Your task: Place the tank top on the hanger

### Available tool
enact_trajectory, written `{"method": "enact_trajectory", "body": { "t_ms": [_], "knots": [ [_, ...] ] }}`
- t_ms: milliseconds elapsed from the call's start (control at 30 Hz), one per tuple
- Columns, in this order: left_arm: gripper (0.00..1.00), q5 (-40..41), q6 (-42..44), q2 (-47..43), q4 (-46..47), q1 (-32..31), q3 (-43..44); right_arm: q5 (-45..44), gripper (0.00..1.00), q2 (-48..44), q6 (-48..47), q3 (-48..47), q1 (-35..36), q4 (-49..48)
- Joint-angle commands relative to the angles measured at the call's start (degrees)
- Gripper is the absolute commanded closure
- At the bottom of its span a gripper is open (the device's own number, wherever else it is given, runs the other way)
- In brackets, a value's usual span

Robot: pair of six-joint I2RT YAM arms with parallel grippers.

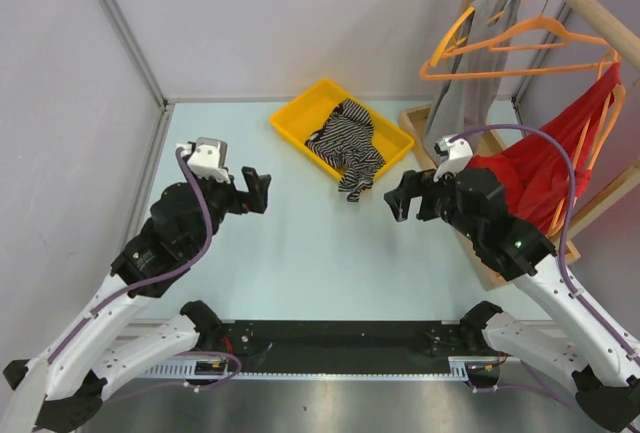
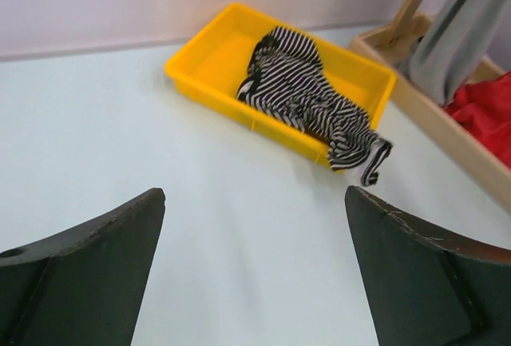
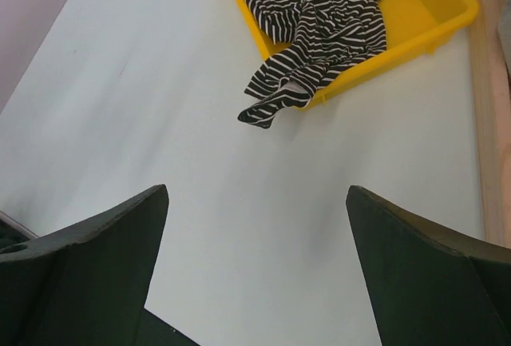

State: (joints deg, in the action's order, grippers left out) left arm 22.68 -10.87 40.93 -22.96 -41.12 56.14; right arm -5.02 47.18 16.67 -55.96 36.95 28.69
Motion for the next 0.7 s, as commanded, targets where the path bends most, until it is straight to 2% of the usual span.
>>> {"method": "enact_trajectory", "body": {
  "t_ms": [0, 400, 533, 667],
  "knots": [
    [0.0, 3.87, -1.69, -0.41, -6.13, 0.17, 0.29, -1.22, 0.0, -1.12, -0.41, -1.78, -0.56, -0.56],
    [0.01, -0.61, 0.94, 3.37, -6.22, 0.17, -0.15, -2.63, 0.0, -1.12, 0.82, -0.29, -1.0, -0.74],
    [0.01, -6.14, 0.61, 7.93, -1.05, 0.17, 0.81, -3.95, 0.0, -1.47, 1.79, -0.37, -1.18, -0.56],
    [0.01, -7.21, -1.52, 19.67, 2.03, -2.64, 4.06, -5.35, 0.0, -2.61, 2.93, 0.76, -1.7, -1.0]
  ]
}}
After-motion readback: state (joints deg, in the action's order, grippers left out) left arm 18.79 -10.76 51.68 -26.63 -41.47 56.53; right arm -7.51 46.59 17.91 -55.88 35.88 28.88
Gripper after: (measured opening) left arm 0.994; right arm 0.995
